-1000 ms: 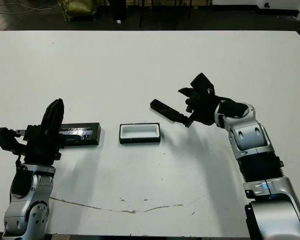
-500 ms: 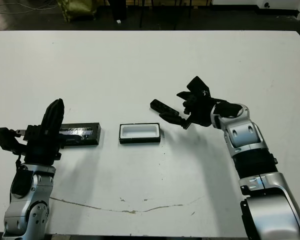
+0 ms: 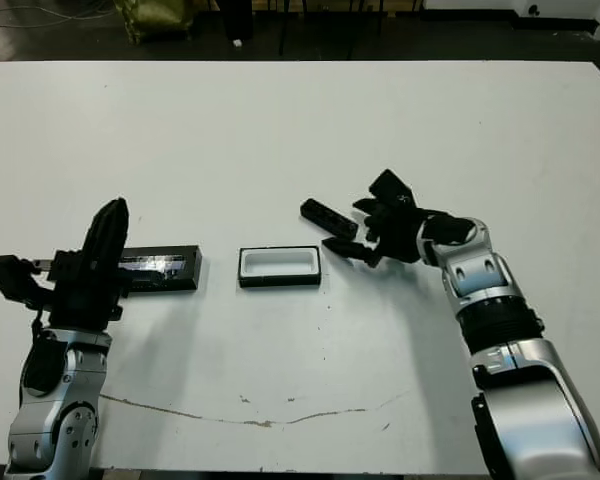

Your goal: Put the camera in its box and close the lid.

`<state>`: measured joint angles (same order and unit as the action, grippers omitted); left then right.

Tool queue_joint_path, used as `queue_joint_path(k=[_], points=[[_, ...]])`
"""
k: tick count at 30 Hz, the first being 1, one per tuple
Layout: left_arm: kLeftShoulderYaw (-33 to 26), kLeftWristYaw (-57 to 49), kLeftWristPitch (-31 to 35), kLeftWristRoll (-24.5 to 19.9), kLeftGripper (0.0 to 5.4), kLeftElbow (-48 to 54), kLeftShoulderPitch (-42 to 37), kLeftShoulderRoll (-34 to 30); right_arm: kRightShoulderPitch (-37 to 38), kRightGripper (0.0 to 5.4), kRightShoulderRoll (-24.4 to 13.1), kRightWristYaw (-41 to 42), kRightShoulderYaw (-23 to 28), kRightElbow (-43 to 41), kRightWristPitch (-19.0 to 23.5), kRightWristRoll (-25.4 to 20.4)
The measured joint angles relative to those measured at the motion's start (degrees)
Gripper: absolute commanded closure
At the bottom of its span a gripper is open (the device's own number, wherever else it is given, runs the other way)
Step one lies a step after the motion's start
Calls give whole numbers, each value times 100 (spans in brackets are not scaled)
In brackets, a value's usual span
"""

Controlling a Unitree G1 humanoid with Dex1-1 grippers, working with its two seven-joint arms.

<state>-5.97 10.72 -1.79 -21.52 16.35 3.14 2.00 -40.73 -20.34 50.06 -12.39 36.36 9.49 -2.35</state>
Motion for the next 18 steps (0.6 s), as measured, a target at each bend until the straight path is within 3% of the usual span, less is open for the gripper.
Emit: queue_joint_path(k=[3,7,15,18], points=[[9,-17,5,5,540,16,9,0,-55,207,48,34,39,150,3,-15],[11,-15,5,-10,540,16,15,0,-67,293,87,24,65,265,-51,-14],[13,2,-13,11,540,11,31,-1,31,465,103,123,107,528,-748,-21],[13,2,-14,21,540,11,37,0,33,497,97,128,129,516,-799,-21]])
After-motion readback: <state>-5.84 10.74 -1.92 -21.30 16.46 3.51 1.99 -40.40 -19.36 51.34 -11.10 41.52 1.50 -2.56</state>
